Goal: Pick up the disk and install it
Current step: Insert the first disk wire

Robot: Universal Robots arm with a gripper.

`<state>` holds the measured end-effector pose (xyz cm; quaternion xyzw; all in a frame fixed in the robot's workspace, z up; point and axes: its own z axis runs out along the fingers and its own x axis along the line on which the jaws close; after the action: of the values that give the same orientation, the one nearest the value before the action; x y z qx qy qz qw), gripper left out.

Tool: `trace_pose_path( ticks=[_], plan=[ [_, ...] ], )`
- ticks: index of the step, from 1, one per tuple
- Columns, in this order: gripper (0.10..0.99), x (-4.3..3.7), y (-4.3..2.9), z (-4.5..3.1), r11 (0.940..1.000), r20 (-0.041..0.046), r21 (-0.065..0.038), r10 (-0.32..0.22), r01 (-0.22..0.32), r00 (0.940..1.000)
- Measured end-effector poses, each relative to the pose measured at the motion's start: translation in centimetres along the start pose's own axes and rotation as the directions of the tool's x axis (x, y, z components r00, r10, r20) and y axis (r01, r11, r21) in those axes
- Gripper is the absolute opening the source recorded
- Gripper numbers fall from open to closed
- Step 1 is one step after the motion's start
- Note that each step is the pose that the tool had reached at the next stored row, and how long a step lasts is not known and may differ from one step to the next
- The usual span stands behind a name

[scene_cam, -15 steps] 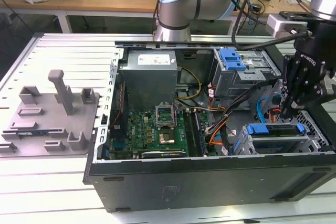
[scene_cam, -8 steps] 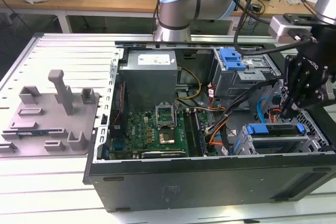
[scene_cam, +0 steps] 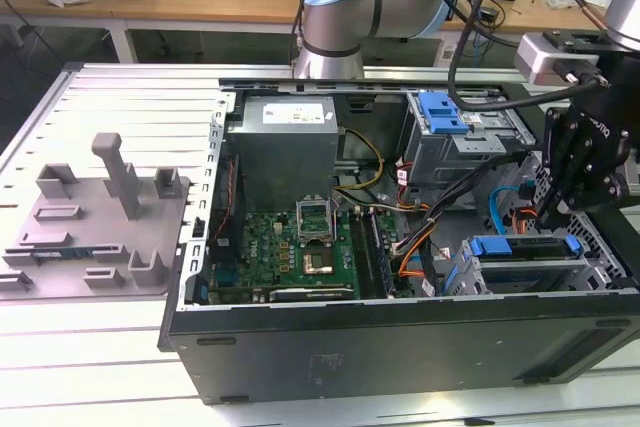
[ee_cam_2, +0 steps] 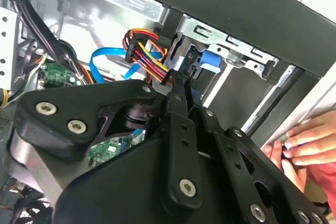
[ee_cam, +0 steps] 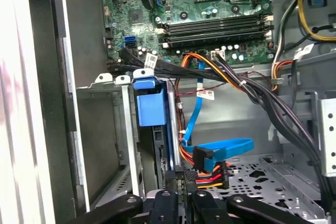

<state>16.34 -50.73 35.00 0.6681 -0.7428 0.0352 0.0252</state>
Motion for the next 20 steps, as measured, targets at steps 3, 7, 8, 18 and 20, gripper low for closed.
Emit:
trace_pose_path(
  ticks=[3, 7, 8, 18, 20],
  plan=[
    [0.165, 0.45, -0.05, 0.04, 1.0, 0.0315, -0.003, 0.0, 0.0, 0.9995],
    [0.165, 0.69, -0.07, 0.06, 1.0, 0.0482, -0.005, 0.0, 0.0, 0.9988],
    [0.165, 0.69, -0.07, 0.06, 1.0, 0.0484, -0.005, 0.0, 0.0, 0.9988],
    [0.165, 0.8, -0.1, -0.35, 1.0, 0.0484, -0.007, 0.0, 0.0, 0.9988],
    [0.165, 1.24, -0.16, -0.43, 1.0, 0.0482, -0.007, -0.001, 0.001, 0.9988]
  ],
)
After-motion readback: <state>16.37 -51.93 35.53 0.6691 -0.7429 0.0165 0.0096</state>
